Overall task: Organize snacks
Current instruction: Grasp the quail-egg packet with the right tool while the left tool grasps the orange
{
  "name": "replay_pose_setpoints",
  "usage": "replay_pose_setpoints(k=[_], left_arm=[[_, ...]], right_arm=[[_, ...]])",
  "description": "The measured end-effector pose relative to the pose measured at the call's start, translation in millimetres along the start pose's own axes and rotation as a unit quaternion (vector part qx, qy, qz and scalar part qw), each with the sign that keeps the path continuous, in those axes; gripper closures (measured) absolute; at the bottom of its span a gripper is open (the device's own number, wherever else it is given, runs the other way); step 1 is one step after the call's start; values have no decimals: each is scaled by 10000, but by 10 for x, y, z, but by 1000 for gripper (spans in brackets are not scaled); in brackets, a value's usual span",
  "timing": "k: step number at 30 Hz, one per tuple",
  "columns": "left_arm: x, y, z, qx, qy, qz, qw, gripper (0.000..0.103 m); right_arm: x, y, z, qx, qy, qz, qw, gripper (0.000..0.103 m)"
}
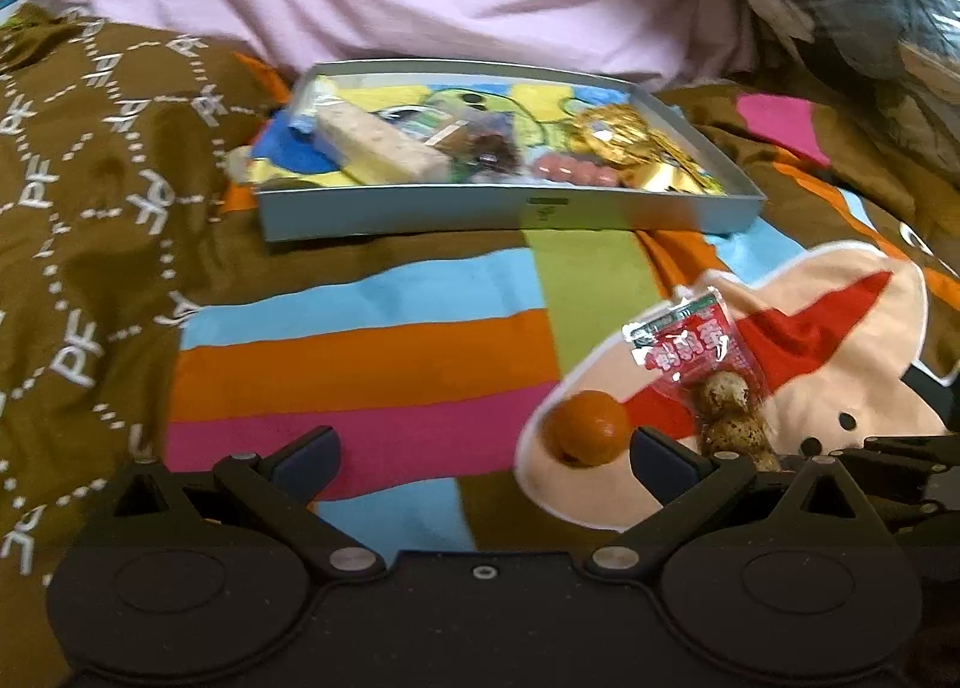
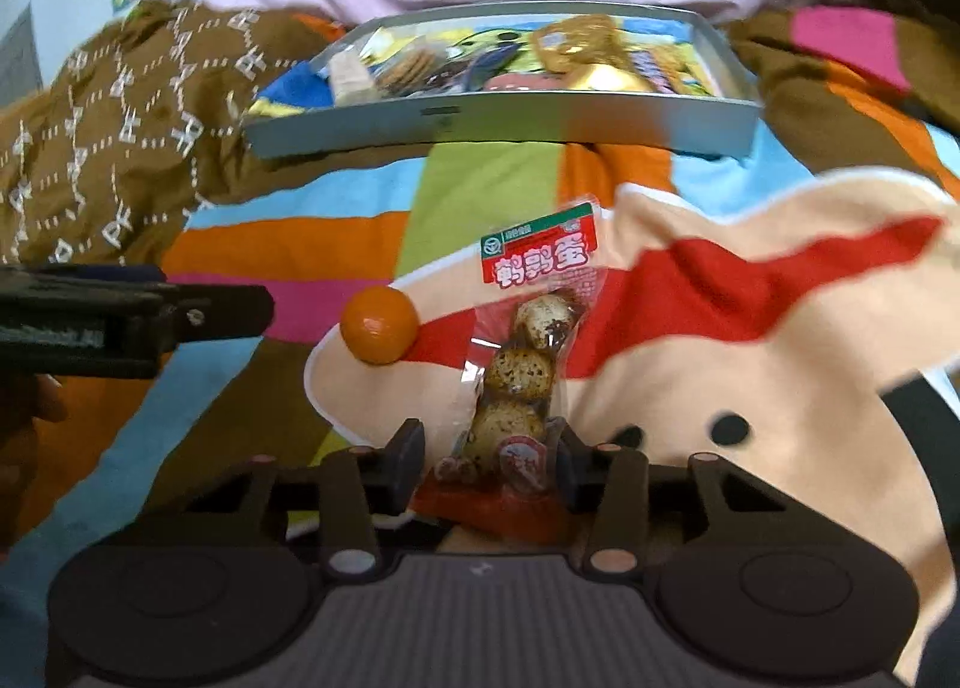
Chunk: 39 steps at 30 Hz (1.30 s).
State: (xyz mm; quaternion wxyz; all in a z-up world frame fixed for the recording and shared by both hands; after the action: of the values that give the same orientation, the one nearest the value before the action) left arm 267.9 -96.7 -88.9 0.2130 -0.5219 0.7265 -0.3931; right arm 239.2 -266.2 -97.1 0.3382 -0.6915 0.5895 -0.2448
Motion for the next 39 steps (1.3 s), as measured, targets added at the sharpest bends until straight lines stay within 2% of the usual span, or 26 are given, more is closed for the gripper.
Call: replay_pose_setpoints(k=[5, 10, 15, 17, 21, 27, 30, 34, 39], left_arm=[[225, -1, 158, -66, 264, 534, 9982, 1], [400, 3, 328, -104, 290, 1209, 9922, 2], [429, -17, 457, -138, 270, 1496, 9883, 6], [430, -15, 494, -188, 268, 1574, 9870, 12], [466, -3, 521, -242, 330, 1668, 9851, 19], [582, 38, 523, -322, 500, 1784, 9822, 37], [578, 29, 545, -386, 511, 1627, 9846, 44], [553, 15, 571, -426, 495, 1321, 9891, 63], [541, 12, 558, -446, 433, 1192, 9909, 65]], right_arm=[[115, 55, -135, 132, -189, 279, 9993, 61], [169, 108, -210, 204, -266, 374, 9987, 61], [193, 164, -249, 257, -351, 370, 9984, 61], [200, 179, -254, 270, -386, 382, 9982, 61], [213, 191, -254, 293, -426, 402, 9979, 61], [213, 197, -255, 308, -423, 382, 9979, 61], [211, 197, -255, 307, -423, 381, 9979, 61], [212, 194, -253, 308, -405, 364, 9980, 61], [189, 204, -257, 319, -363, 314, 9983, 60]])
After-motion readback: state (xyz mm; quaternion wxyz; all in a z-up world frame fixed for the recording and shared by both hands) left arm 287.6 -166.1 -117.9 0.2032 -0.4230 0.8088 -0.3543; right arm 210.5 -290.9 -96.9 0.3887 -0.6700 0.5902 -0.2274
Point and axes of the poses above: each gripper's, at about its wrist camera, not at the fingertips, and z roughly the way its jaws point, x to its right, y to its underside, the point moved 6 cm from there along z, roughly the way its jaws point
